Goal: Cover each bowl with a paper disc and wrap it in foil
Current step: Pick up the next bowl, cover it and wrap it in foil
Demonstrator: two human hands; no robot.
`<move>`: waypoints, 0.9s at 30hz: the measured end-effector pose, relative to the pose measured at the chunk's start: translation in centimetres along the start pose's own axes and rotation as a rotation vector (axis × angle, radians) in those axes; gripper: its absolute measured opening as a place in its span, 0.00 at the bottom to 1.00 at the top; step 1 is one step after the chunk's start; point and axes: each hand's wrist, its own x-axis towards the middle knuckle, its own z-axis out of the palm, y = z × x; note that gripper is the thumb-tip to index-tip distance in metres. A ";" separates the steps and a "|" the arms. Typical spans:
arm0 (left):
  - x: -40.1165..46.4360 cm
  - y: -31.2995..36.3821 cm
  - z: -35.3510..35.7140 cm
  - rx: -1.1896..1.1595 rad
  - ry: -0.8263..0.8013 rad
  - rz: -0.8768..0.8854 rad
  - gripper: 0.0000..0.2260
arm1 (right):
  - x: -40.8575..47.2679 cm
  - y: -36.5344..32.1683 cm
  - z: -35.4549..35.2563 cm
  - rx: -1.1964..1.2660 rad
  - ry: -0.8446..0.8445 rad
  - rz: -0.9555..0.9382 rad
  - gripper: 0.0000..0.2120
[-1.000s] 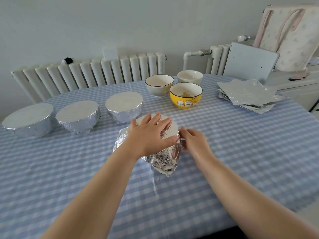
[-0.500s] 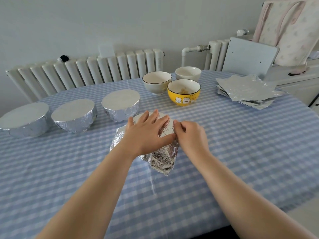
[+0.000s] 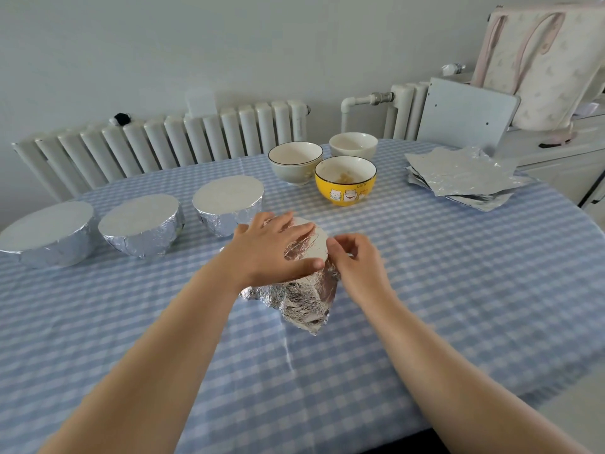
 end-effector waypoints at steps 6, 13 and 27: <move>-0.1 0.6 0.8 -0.050 0.054 -0.119 0.50 | 1.0 -0.5 0.9 0.022 -0.002 0.028 0.08; -0.4 1.7 0.6 -0.095 0.027 -0.249 0.50 | 2.8 -0.7 1.2 0.192 -0.075 0.107 0.09; -0.6 0.7 -0.1 -0.133 -0.062 -0.181 0.52 | 0.9 0.8 2.0 0.340 -0.004 0.170 0.12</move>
